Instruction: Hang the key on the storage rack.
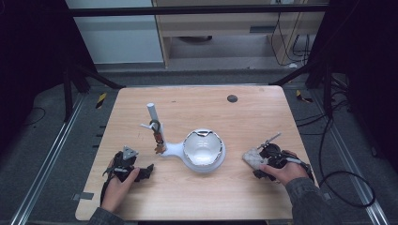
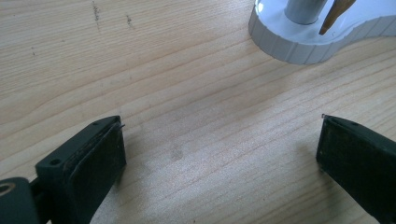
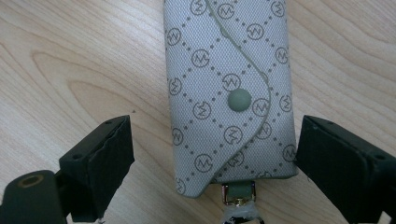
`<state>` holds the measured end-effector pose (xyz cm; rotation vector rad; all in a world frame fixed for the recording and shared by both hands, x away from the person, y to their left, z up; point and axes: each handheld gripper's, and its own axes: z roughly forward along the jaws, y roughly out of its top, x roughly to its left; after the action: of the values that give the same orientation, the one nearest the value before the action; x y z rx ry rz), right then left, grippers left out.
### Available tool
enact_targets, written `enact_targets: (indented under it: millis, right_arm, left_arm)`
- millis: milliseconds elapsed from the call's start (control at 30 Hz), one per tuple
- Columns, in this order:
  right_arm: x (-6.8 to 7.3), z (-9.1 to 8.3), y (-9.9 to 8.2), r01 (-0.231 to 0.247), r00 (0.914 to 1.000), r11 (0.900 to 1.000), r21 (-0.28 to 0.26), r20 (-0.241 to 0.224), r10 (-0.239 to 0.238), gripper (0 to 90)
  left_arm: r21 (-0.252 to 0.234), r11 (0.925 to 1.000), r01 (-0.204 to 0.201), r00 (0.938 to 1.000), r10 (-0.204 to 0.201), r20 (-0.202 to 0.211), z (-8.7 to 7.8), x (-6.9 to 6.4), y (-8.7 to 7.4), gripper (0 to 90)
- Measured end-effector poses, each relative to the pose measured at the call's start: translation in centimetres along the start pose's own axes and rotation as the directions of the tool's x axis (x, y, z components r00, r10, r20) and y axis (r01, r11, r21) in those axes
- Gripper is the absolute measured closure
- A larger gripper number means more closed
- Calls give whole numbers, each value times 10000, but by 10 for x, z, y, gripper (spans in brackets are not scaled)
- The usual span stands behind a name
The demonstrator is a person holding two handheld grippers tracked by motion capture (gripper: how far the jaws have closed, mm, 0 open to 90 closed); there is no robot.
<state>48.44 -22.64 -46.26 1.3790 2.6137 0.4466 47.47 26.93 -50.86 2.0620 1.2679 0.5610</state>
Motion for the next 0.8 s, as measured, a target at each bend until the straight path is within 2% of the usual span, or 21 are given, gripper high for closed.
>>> enact_targets:
  millis: [133,567,600,800]
  right_arm:
    - [-3,3,-1,5,9999,9999,166,103,-7,124]
    - [-10,11,0,-51,10000,9992,397,-54,54,216]
    - [-11,12,0,63,10000,9994,353,-52,-62,242]
    - [-11,12,-1,223,9997,9992,318,-53,-221,260]
  left_arm:
    - [1,10000,-4,10000,4,5,0,0,0,5]
    - [25,10000,-20,10000,20,9,0,0,0,3]
    - [27,10000,-21,10000,21,10,0,0,0,2]
    - [32,10000,-22,10000,22,18,0,0,0,2]
